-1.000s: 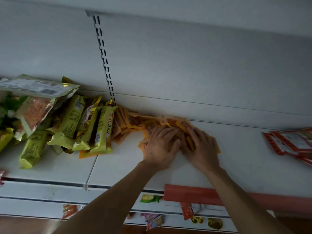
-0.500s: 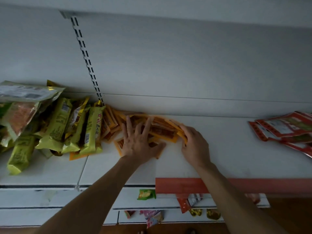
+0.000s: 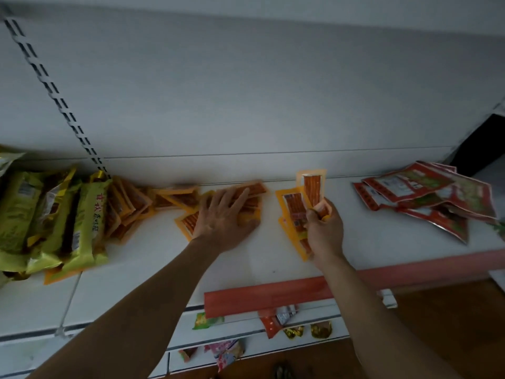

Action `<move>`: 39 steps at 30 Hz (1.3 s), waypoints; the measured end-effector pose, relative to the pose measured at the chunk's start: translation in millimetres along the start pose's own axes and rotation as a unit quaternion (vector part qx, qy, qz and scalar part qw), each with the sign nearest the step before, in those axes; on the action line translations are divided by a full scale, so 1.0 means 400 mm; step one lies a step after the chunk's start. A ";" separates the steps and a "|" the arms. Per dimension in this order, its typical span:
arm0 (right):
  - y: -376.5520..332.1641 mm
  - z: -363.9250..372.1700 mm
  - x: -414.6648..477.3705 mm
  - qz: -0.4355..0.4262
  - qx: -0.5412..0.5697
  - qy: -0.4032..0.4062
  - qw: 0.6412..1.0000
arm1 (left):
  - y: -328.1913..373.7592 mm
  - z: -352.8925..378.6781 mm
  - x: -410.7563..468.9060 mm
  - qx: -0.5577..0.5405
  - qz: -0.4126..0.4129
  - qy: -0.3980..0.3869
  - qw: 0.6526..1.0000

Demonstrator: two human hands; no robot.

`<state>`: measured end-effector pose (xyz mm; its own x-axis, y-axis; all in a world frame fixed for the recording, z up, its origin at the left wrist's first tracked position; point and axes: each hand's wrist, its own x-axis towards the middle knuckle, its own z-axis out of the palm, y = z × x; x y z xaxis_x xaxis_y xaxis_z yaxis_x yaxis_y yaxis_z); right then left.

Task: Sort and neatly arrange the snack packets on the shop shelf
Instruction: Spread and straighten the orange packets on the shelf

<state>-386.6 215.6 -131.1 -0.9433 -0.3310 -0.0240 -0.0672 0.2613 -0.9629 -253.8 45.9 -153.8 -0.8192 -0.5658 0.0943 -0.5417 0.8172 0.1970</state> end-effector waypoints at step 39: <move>0.037 -0.304 0.360 -0.310 -0.369 -0.186 0.856 | 0.548 0.122 0.137 -0.107 -0.016 -0.020 0.994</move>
<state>-562.9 282.0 -116.1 -0.4923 -0.8435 0.2146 -0.8343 0.3870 -0.3927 -426.8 199.5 -152.9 -0.8112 -0.5830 0.0456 -0.5190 0.7537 0.4032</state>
